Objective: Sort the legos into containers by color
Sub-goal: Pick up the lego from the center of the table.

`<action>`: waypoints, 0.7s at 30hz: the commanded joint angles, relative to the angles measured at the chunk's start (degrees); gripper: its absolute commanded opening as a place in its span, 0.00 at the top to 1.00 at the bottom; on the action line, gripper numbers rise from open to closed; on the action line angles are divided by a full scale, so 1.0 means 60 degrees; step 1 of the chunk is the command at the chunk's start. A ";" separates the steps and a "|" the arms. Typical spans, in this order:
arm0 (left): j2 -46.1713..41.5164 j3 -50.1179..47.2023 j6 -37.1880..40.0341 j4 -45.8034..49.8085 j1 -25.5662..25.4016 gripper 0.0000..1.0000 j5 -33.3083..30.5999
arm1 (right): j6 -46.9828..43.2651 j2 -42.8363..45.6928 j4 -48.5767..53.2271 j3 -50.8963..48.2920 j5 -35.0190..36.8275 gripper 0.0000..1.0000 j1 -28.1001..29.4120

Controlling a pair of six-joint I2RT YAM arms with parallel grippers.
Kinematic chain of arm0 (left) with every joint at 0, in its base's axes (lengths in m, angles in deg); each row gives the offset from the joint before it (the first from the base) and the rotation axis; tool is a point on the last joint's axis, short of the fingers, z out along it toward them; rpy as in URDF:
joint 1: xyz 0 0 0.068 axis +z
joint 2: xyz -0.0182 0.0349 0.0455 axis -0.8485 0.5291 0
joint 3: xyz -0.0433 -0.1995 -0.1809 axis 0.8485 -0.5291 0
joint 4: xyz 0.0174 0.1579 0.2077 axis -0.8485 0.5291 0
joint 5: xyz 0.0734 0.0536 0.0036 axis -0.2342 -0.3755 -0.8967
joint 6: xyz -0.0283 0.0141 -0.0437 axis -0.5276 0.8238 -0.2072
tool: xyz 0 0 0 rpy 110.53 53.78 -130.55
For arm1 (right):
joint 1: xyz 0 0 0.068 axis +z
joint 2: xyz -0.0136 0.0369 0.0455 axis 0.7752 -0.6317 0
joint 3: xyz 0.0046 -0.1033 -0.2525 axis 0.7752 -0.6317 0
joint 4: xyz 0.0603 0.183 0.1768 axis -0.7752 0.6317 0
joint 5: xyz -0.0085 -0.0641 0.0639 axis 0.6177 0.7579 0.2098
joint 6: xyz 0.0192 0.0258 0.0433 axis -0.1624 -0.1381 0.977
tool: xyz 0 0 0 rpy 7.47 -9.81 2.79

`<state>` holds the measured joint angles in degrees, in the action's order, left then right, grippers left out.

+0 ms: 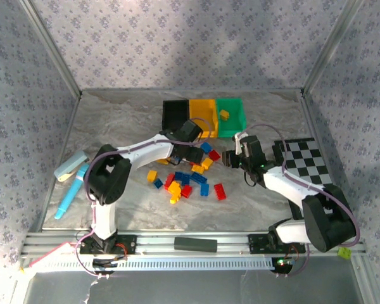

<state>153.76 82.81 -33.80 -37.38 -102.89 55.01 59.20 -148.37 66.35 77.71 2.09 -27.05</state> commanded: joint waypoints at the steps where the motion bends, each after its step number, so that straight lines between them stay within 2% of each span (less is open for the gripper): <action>1: 0.0254 0.0650 0.0172 0.0926 -0.0144 0.19 -0.0042 | 0.0158 0.0053 -0.0188 -0.0036 0.0220 0.43 -0.0021; 6: 0.0817 0.1192 0.0194 0.1326 -0.0149 0.25 0.0180 | 0.0159 -0.0057 -0.0216 0.0003 0.0232 0.43 -0.0021; 14: 0.1300 0.1529 0.0231 0.1680 -0.0159 0.25 0.0487 | 0.0185 -0.0148 -0.0204 0.0055 0.0210 0.43 -0.0040; 16: 0.1454 0.1732 0.0267 0.1795 -0.0174 0.29 0.0572 | 0.0188 -0.0174 -0.0267 0.0016 0.0157 0.43 -0.0033; 21: 0.1615 0.1887 0.0304 0.1779 -0.0204 0.30 0.0591 | 0.0188 -0.0206 -0.0189 0.0070 0.0189 0.43 -0.0039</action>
<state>162.09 92.12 -32.95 -29.10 -103.81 57.72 59.77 -149.34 65.39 77.71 2.51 -27.10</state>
